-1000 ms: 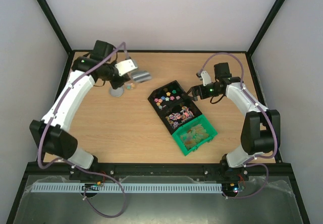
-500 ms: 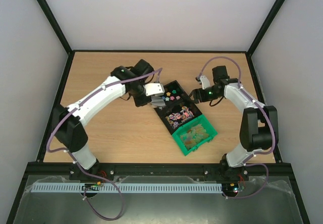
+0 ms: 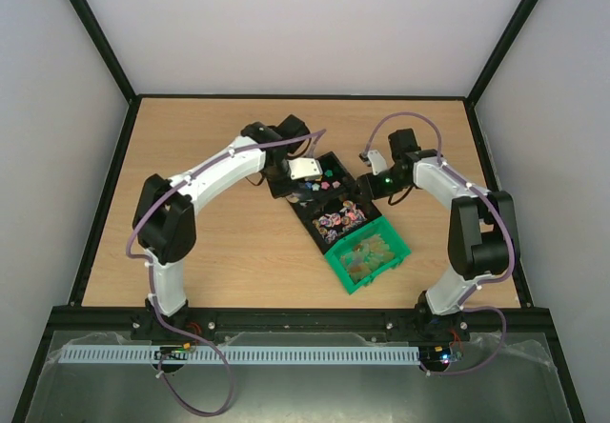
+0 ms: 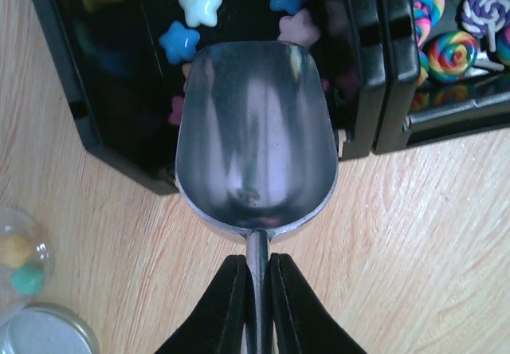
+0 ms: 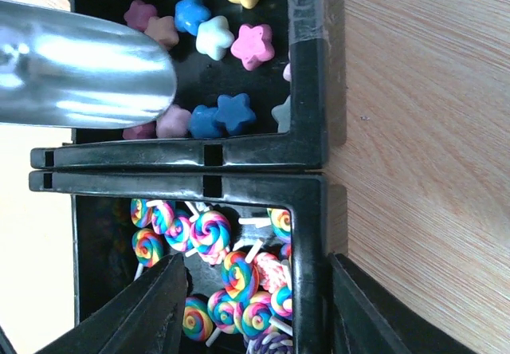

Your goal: Pack the candies

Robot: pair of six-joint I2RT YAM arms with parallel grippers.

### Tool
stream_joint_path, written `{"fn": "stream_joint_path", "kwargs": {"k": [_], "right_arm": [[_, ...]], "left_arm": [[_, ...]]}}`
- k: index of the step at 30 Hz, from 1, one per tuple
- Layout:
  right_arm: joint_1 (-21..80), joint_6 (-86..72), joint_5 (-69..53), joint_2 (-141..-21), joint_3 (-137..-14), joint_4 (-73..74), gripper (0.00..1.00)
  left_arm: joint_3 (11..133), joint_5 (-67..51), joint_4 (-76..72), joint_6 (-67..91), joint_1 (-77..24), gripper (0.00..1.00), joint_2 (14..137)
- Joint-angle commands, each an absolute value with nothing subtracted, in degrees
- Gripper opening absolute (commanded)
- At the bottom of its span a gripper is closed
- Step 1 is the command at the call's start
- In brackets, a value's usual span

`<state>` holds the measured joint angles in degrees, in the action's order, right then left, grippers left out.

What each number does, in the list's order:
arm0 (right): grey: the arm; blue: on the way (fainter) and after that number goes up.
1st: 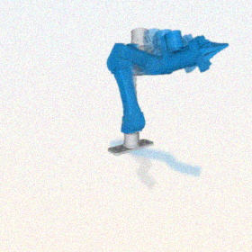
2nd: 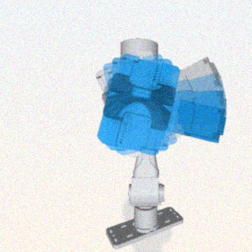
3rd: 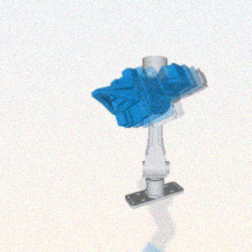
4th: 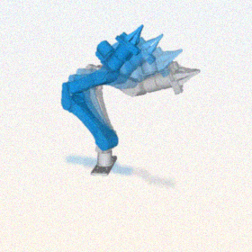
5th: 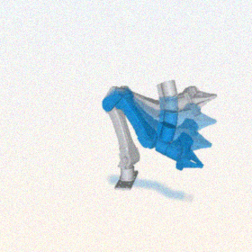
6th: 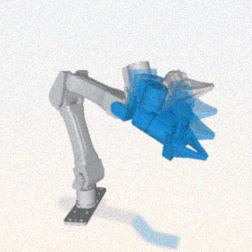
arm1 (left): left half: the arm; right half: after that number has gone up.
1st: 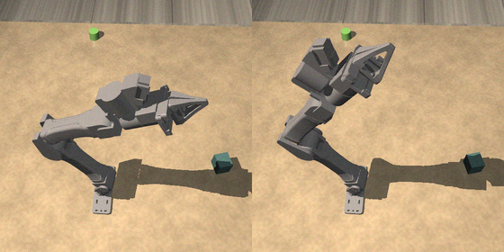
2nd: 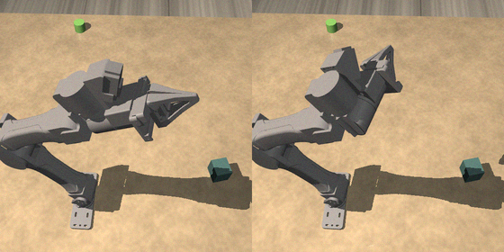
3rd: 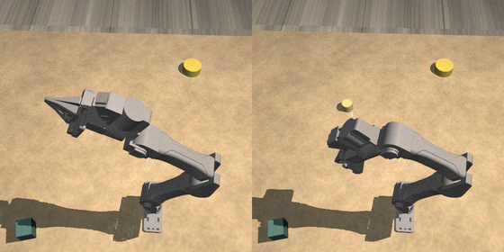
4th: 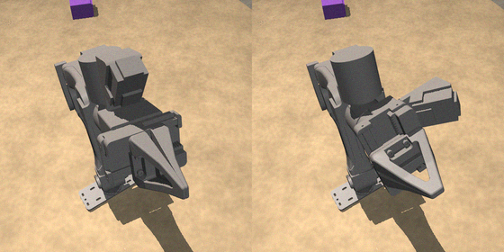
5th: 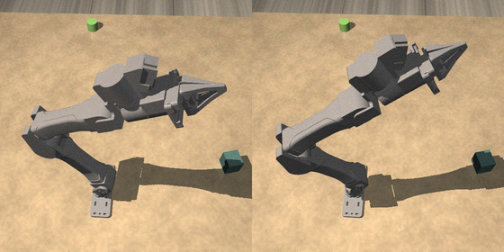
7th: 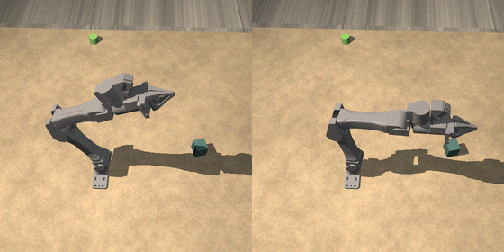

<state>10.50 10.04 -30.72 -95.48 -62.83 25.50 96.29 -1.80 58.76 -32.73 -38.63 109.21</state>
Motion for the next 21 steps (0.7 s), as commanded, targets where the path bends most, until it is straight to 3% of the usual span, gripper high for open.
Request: {"fn": "stream_joint_path", "kwargs": {"k": [1, 21], "right_arm": [[11.52, 10.8, -30.07, -96.01, -62.32, 26.59, 0.48], [13.1, 12.3, -30.33, -96.92, -62.64, 25.51, 0.37]], "left_arm": [[96.81, -3.67, 58.48, -31.33, -38.94, 0.02, 111.57], [76.98, -23.18, 25.65, -29.59, -38.94, 0.02, 111.4]]}}
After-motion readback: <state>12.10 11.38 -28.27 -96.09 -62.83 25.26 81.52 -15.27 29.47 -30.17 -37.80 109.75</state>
